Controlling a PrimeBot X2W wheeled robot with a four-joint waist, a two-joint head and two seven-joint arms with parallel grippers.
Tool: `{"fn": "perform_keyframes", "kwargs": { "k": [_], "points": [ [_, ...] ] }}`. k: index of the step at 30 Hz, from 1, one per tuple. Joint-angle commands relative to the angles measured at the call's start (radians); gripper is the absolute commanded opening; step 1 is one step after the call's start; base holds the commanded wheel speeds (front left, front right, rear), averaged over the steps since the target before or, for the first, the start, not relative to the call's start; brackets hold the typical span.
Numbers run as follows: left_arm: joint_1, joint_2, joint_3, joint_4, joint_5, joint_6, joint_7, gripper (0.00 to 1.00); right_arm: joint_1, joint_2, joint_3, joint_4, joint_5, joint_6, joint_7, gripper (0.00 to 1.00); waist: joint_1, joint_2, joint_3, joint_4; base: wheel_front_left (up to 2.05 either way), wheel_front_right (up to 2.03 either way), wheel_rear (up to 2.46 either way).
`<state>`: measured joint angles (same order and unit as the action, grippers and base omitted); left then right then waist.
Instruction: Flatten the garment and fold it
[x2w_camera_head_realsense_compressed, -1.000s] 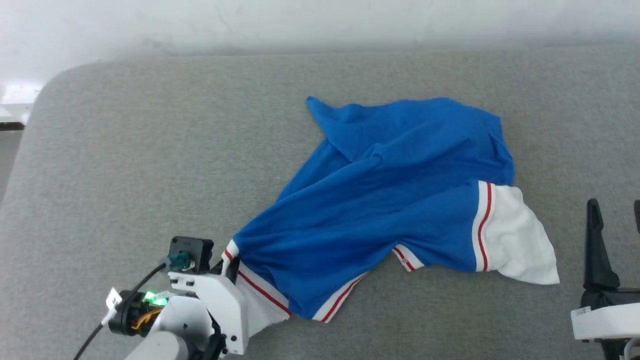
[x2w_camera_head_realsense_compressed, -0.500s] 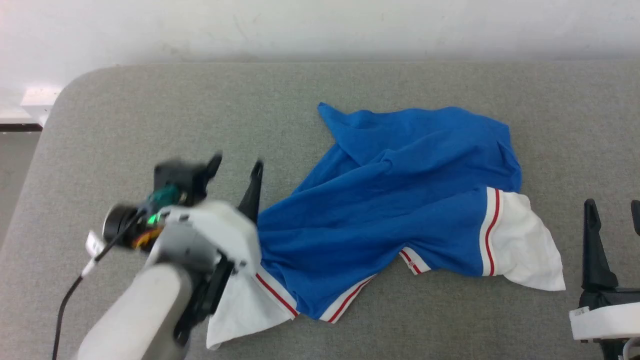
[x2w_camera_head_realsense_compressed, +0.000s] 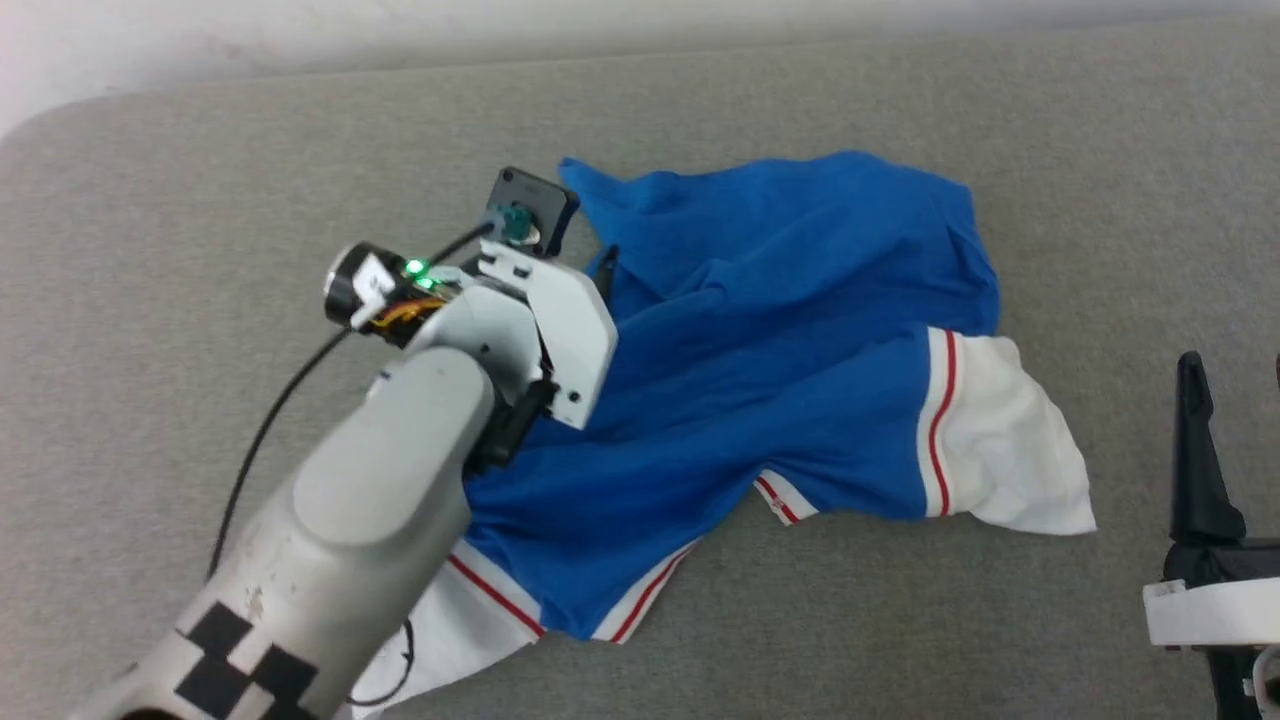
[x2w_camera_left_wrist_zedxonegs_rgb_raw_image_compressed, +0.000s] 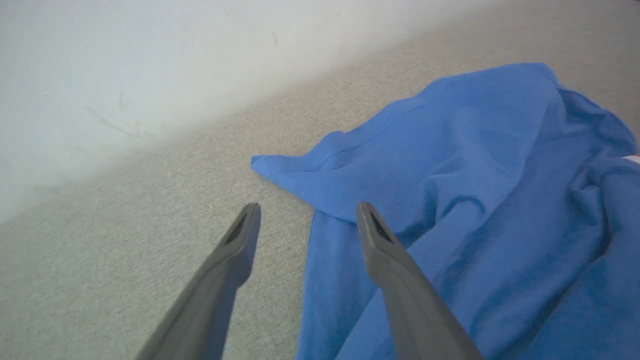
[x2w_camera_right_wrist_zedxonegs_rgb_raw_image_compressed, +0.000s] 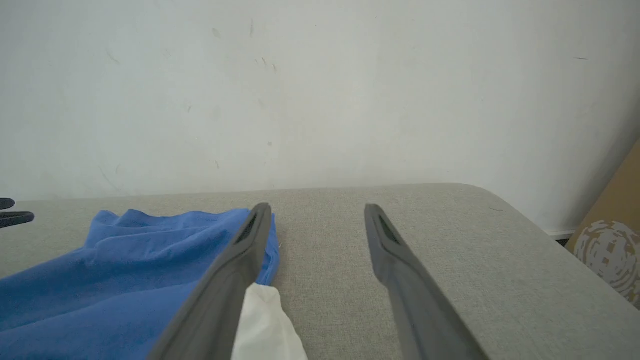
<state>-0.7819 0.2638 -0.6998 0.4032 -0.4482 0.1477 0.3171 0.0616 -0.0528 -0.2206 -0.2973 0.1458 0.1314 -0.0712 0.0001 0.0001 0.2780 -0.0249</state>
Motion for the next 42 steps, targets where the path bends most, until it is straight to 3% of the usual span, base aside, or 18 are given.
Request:
{"fn": "perform_keyframes", "kwargs": {
  "k": [1, 12, 13, 14, 15, 21, 27, 34, 36, 42],
  "points": [
    [-0.031, 0.002, -0.006, 0.045, 0.003, -0.013, 0.020, 1.00, -0.016, 0.003, 0.001, -0.004, -0.002, -0.001, -0.004, 1.00, -0.0001, -0.0001, 0.055, -0.055, 0.00, 0.00, 0.00],
    [-0.072, -0.019, -0.042, 0.219, -0.063, -0.097, 0.209, 1.00, -0.029, 0.003, -0.011, 0.007, 0.009, -0.001, -0.026, 1.00, -0.0001, -0.0001, 0.108, -0.078, 0.00, 0.00, 0.00],
    [-0.071, -0.019, -0.044, 0.222, -0.064, -0.099, 0.213, 0.60, -0.032, 0.003, -0.008, 0.008, 0.009, -0.001, -0.026, 1.00, -0.0001, -0.0001, 0.107, -0.077, 0.00, 0.00, 0.00],
    [-0.070, -0.019, -0.045, 0.225, -0.065, -0.099, 0.211, 0.34, -0.034, 0.003, -0.005, 0.010, 0.009, -0.001, -0.027, 1.00, -0.0001, -0.0001, 0.107, -0.076, 0.00, 0.00, 0.00],
    [-0.071, -0.018, -0.047, 0.225, -0.063, -0.099, 0.205, 0.00, -0.036, 0.003, -0.004, 0.011, 0.009, -0.001, -0.027, 1.00, -0.0001, -0.0001, 0.106, -0.074, 0.00, 0.00, 0.00],
    [-0.127, -0.011, 0.006, 0.182, -0.070, -0.075, 0.109, 0.00, -0.040, 0.003, -0.010, 0.010, 0.006, -0.001, -0.028, 1.00, -0.0001, -0.0001, 0.104, -0.061, 0.00, 0.00, 0.00],
    [-0.270, 0.032, 0.091, 0.121, -0.010, 0.034, -0.034, 0.00, -0.045, 0.003, 0.010, 0.008, 0.005, -0.001, -0.032, 1.00, -0.0001, -0.0001, 0.127, -0.073, 0.00, 0.00, 0.00],
    [-0.329, 0.063, 0.132, 0.172, 0.013, 0.094, -0.089, 0.00, -0.051, 0.003, 0.037, 0.018, 0.004, -0.001, -0.037, 1.00, -0.0001, -0.0001, 0.158, -0.118, 0.00, 0.00, 0.00],
    [-0.325, 0.065, 0.135, 0.201, 0.015, 0.100, -0.111, 0.16, -0.053, 0.003, 0.045, 0.020, 0.003, -0.001, -0.039, 1.00, -0.0001, -0.0001, 0.171, -0.133, 0.00, 0.00, 0.00],
    [-0.292, 0.022, 0.152, 0.280, -0.015, 0.109, -0.196, 0.31, -0.060, 0.003, 0.041, 0.013, -0.004, -0.001, -0.041, 1.00, -0.0001, -0.0001, 0.204, -0.143, 0.00, 0.00, 0.00]
  ]
}}
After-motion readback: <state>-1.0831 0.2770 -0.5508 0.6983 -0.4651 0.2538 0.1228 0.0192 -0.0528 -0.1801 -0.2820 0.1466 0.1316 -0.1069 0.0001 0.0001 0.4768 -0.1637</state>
